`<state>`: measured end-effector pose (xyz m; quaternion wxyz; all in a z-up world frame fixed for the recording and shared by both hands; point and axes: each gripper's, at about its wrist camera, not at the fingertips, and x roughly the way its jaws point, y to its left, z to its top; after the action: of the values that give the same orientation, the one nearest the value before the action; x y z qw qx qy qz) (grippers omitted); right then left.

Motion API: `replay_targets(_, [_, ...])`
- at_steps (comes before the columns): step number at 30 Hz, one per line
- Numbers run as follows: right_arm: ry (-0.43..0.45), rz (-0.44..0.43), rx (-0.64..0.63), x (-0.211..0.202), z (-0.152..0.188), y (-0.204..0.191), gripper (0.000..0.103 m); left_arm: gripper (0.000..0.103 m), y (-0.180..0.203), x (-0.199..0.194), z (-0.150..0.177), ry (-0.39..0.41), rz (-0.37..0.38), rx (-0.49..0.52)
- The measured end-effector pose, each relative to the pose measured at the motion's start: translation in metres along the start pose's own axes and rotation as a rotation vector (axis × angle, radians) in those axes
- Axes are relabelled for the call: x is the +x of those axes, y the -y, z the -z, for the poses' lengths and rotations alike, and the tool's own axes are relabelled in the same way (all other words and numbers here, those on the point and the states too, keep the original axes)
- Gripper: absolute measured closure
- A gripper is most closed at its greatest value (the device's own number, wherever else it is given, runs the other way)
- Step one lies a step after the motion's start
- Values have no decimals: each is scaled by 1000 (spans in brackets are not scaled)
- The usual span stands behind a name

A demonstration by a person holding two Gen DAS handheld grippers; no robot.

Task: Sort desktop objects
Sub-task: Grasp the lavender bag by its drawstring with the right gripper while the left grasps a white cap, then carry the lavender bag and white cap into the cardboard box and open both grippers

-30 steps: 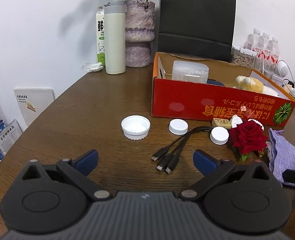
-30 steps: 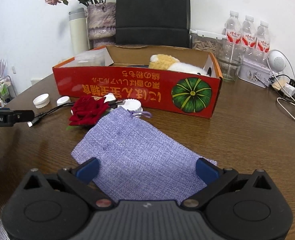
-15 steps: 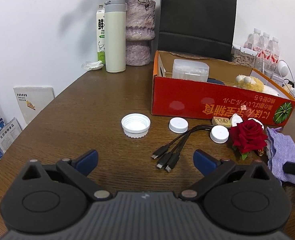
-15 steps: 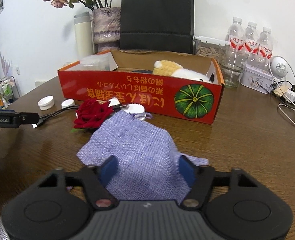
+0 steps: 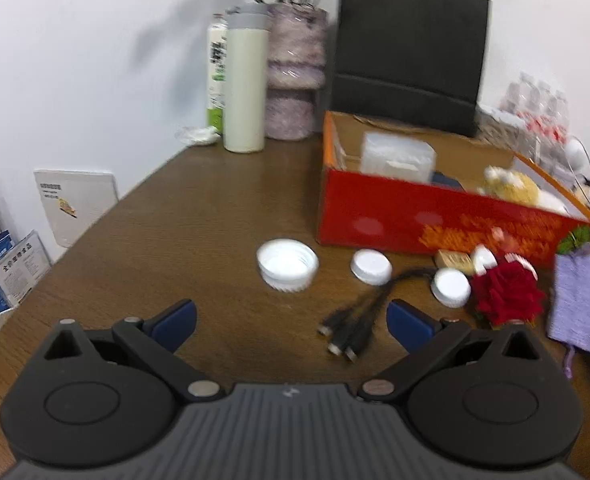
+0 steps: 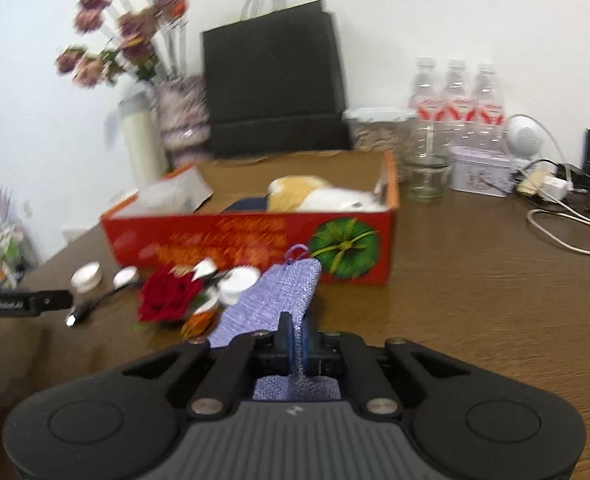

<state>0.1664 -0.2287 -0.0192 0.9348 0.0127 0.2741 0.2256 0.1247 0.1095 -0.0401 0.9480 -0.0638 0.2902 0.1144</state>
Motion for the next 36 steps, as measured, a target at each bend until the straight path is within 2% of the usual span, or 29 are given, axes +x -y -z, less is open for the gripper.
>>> replay_targets(3, [6,10,60,2,-5,14,100,0,-9,4,-10,25,-29,-26])
replay_targets(6, [11,17,89,5,-10,24,100,0,-13,15,-20,28,-64,-8])
replay_targets(9, [-4,29,87,10,-9,25,100,1,-11,31,-26,-4,-66,34])
replay_targets(12, [-31,37,76,16,-6,23,100,8,-8,45,-28,-51,-37,43])
replay_targets(15, [-53,38,69,22,-2,21,100,18,-4,55,-29,-75,-48,53])
replay_targets(16, [-61,38,66,23,0,20,100,25,-2,59,-30,-81,-45,59])
replay_targets(18, [-74,39,58,26,3,18,100,39,-1,62,-29,-77,-28,67])
replay_targets(20, [-76,43,50,27,5,16,100,62,1,59,-28,-69,2,80])
replay_targets(26, [-51,50,19,22,6,11,100,62,0,49,-25,-46,32,53])
replay_targets(31, [-23,54,19,15,3,10,100,62,4,27,-23,26,27,67])
replay_targets(36, [58,9,4,-10,-9,5,100,62,16,-5,-30,113,74,92])
